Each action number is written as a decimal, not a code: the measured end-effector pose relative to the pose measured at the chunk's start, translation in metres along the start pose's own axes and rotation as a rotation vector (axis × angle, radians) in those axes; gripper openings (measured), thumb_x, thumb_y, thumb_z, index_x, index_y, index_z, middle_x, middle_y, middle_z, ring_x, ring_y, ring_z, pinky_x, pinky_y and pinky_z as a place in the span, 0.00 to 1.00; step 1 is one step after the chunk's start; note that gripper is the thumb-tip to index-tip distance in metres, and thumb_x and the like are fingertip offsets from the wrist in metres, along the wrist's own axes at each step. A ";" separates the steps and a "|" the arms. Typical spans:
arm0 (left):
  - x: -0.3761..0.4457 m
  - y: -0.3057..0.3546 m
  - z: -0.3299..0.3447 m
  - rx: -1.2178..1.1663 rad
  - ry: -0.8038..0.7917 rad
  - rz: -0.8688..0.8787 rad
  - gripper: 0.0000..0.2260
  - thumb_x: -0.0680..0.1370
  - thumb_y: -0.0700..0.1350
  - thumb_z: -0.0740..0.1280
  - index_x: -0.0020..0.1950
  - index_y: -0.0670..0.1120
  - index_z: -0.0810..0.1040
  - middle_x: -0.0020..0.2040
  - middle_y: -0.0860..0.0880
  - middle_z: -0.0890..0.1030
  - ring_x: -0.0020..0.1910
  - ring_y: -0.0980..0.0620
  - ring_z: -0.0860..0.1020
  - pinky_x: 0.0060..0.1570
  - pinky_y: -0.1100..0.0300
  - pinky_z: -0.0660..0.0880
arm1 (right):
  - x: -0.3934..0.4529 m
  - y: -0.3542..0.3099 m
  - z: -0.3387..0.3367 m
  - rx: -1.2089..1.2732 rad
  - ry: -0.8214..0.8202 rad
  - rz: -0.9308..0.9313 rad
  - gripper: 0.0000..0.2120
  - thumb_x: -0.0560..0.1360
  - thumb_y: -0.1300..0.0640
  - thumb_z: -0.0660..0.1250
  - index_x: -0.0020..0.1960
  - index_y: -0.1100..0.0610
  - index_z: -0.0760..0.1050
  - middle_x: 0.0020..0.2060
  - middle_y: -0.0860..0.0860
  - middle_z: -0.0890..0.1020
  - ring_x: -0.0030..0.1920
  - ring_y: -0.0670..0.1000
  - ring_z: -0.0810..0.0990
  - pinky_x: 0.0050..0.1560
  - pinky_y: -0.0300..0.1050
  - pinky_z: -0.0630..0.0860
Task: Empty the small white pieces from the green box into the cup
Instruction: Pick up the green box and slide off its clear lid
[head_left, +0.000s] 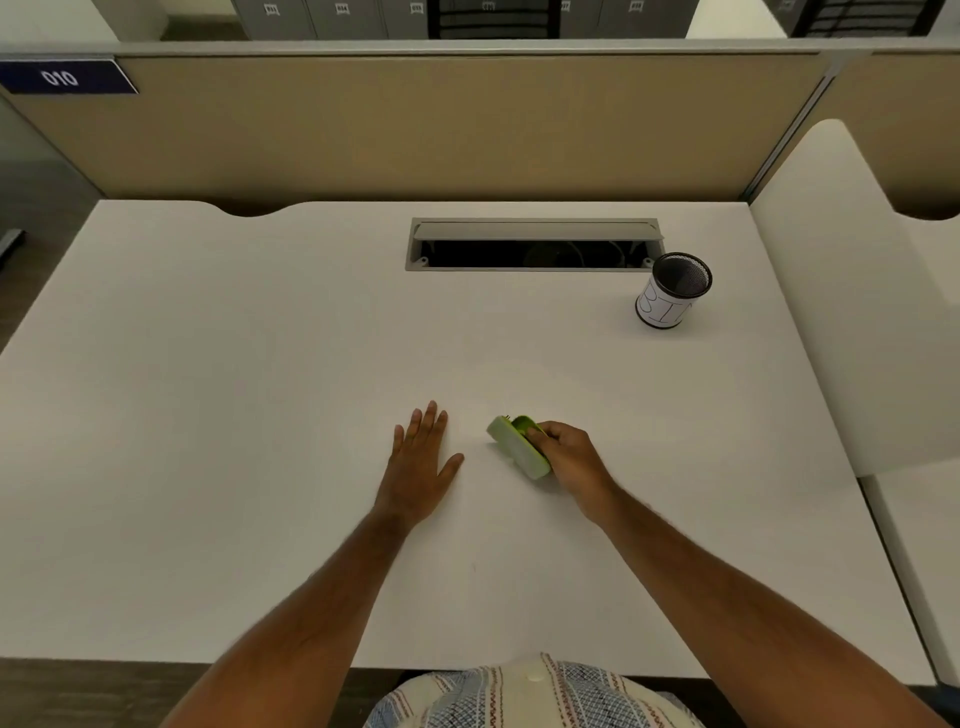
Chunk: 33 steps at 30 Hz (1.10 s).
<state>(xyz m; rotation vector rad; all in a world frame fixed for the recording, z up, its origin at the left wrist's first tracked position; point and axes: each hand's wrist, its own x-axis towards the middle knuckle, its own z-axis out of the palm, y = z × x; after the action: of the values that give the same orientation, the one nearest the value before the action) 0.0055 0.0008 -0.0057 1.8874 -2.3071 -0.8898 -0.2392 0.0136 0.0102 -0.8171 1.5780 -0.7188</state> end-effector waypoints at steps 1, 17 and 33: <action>-0.001 0.000 0.001 -0.015 0.012 0.000 0.32 0.89 0.52 0.59 0.89 0.44 0.48 0.90 0.47 0.44 0.89 0.47 0.42 0.88 0.47 0.40 | -0.002 0.001 0.000 0.032 0.001 0.034 0.10 0.82 0.48 0.68 0.53 0.52 0.85 0.43 0.50 0.85 0.42 0.48 0.79 0.45 0.45 0.71; -0.006 0.037 0.003 -0.687 -0.038 0.054 0.25 0.80 0.49 0.77 0.76 0.57 0.76 0.75 0.56 0.80 0.75 0.57 0.76 0.80 0.48 0.71 | -0.016 -0.009 0.000 0.353 -0.287 0.044 0.29 0.79 0.36 0.68 0.62 0.62 0.83 0.47 0.60 0.83 0.43 0.54 0.81 0.35 0.47 0.77; -0.010 0.058 -0.011 -0.986 -0.010 -0.030 0.17 0.76 0.44 0.81 0.64 0.50 0.84 0.58 0.54 0.89 0.55 0.56 0.89 0.51 0.66 0.83 | -0.012 -0.034 0.002 -0.030 -0.115 -0.098 0.25 0.77 0.35 0.69 0.49 0.59 0.81 0.44 0.57 0.86 0.44 0.54 0.86 0.39 0.51 0.86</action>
<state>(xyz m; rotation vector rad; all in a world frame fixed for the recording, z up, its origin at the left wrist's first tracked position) -0.0395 0.0108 0.0324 1.4287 -1.3563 -1.6136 -0.2320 0.0047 0.0442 -0.9468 1.4569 -0.7073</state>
